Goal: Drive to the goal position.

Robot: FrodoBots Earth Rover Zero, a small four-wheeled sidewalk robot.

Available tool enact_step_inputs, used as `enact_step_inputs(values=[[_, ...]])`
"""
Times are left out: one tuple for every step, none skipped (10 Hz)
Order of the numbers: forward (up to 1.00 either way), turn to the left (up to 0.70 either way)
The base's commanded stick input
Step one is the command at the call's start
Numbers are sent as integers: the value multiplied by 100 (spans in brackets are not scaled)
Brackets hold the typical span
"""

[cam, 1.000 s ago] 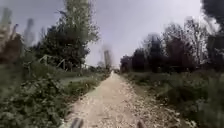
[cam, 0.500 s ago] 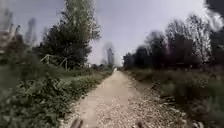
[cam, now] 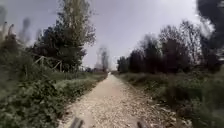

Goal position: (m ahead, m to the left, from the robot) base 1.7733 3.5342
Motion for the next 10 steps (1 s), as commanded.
enact_step_inputs(values=[[0, -85], [0, -85], [0, -85], [0, -85], [0, -85], [0, -85], [0, -85], [0, -85], [0, -85], [0, -85]])
